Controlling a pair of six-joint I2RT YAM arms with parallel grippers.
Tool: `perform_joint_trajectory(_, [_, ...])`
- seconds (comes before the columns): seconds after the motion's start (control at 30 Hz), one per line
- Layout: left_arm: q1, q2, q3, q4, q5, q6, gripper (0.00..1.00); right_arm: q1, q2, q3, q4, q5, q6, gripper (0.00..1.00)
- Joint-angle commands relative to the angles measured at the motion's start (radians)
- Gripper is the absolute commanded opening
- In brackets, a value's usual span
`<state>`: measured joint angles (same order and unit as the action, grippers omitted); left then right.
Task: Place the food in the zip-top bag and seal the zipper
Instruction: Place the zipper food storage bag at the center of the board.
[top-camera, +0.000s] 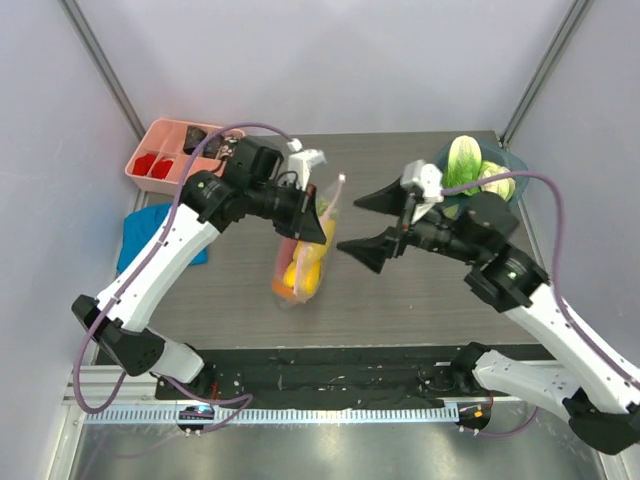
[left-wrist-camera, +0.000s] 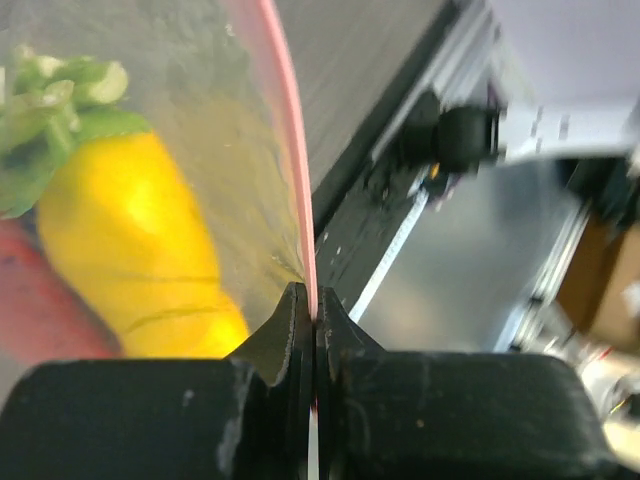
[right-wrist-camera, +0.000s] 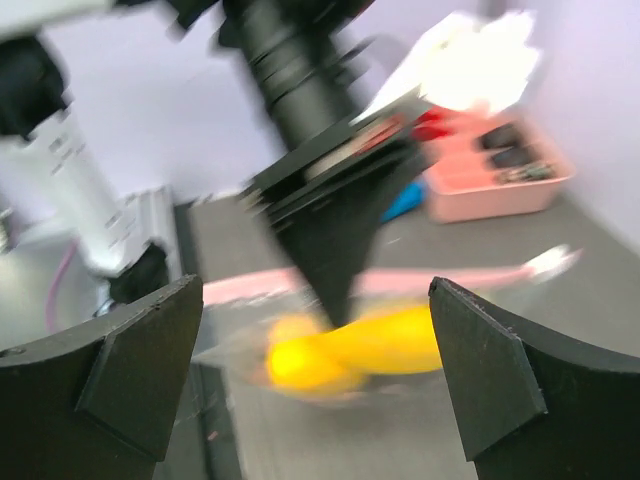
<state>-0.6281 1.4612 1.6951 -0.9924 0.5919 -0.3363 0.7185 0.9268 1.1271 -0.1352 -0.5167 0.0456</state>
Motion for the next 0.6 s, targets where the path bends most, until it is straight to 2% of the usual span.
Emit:
perform_joint_trajectory(0.0, [-0.096, -0.055, 0.049, -0.136, 0.023, 0.282, 0.00, -0.056, -0.086, 0.076, -0.033, 0.243, -0.041, 1.00])
perform_joint_trajectory(0.07, [-0.105, -0.064, 0.051, -0.187, 0.067, 0.328, 0.00, -0.076, -0.114, 0.100, -0.050, 0.379, -0.076, 1.00])
perform_joint_trajectory(0.2, [-0.134, -0.062, 0.124, -0.282, 0.167, 0.391, 0.00, -0.137, -0.137, 0.108, -0.076, 0.507, -0.107, 1.00])
perform_joint_trajectory(0.27, [-0.140, -0.038, 0.153, -0.337, 0.181, 0.416, 0.00, -0.137, -0.146, 0.096, -0.098, 0.511, -0.124, 1.00])
perform_joint_trajectory(0.37, [-0.142, 0.025, 0.196, -0.418, 0.111, 0.453, 0.00, -0.137, -0.144, 0.086, -0.121, 0.494, -0.119, 1.00])
perform_joint_trajectory(0.4, [-0.142, 0.045, 0.211, -0.449, 0.100, 0.530, 0.00, -0.137, -0.144, 0.083, -0.122, 0.492, -0.121, 1.00])
perform_joint_trajectory(0.47, [-0.140, 0.111, 0.213, -0.492, 0.077, 0.588, 0.00, -0.139, -0.132, 0.074, -0.122, 0.494, -0.128, 1.00])
perform_joint_trajectory(0.57, [-0.133, 0.187, 0.213, -0.488, 0.051, 0.721, 0.00, -0.137, -0.112, 0.062, -0.124, 0.512, -0.131, 1.00])
